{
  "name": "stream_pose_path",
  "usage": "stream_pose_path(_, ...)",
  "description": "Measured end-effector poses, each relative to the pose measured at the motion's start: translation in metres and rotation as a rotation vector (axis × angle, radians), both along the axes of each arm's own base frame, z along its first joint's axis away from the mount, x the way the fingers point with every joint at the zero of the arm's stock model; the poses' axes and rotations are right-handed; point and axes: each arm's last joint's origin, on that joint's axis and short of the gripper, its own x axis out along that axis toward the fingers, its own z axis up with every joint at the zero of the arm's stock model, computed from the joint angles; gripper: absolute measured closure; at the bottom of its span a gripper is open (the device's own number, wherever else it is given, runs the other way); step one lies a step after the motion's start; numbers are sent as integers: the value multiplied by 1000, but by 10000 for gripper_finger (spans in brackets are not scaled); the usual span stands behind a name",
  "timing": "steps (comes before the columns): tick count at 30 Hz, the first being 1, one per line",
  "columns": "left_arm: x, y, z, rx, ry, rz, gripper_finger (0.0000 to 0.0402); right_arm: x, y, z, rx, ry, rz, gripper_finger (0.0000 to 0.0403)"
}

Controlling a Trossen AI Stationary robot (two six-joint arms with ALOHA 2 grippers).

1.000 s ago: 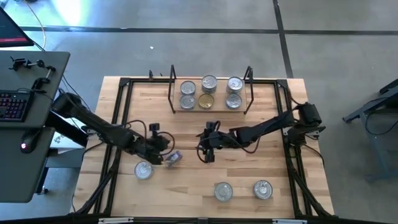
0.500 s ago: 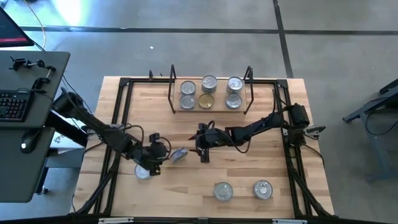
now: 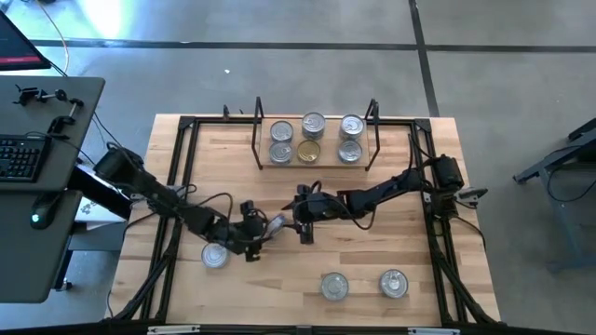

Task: Stack canned seafood by type on shelf
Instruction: Stack the left blue tuna can on top of the top blue tuna can on the shelf

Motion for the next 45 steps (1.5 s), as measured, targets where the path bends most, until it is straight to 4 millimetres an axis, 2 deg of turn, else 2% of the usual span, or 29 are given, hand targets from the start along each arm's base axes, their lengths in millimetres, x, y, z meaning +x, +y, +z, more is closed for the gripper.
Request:
stream_pose_path(8, 16, 22, -8, 17, 26, -6, 183, 0, 1, 8, 21, -41, -6, 167)
stream_pose_path(11, 18, 30, -10, 29, 53, -19, 213, -5, 1, 23, 21, -40, -5, 167)
stream_pose_path(15, 18, 34, -11, 40, 79, -38, 277, -18, 4, 41, -25, 12, -42, 167)
stream_pose_path(17, 17, 34, -10, 59, 89, -53, 279, -23, 6, 45, -58, 42, -59, 167)
stream_pose_path(21, 14, 33, -5, 86, 99, -78, 279, -23, 7, 43, -48, 49, -54, 167)
stream_pose_path(27, 19, 31, 7, 96, 90, -87, 279, -12, 0, 44, -53, -74, 18, 167)
stream_pose_path(32, 25, 30, 15, 97, 67, -87, 279, -6, 1, 30, -108, -68, 45, 167)
stream_pose_path(39, 26, 29, 18, 129, 123, -102, 279, -2, 3, 15, -118, -55, 53, 167)
stream_pose_path(45, 25, 31, 19, 159, 153, -55, 266, -1, 3, 14, -92, -64, 46, 195)
